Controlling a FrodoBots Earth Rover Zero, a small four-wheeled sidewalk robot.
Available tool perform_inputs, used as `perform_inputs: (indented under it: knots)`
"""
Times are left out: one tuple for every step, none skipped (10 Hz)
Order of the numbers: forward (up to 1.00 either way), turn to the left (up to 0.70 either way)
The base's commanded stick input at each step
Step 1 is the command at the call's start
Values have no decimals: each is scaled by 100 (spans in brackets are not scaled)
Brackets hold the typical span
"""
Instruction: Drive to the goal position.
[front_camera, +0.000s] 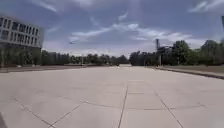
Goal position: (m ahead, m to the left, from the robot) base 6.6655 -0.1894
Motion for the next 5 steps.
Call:
perform_inputs:
  knots:
    - [56,0]
    - [56,0]
    - [56,0]
    - [56,0]
    - [56,0]
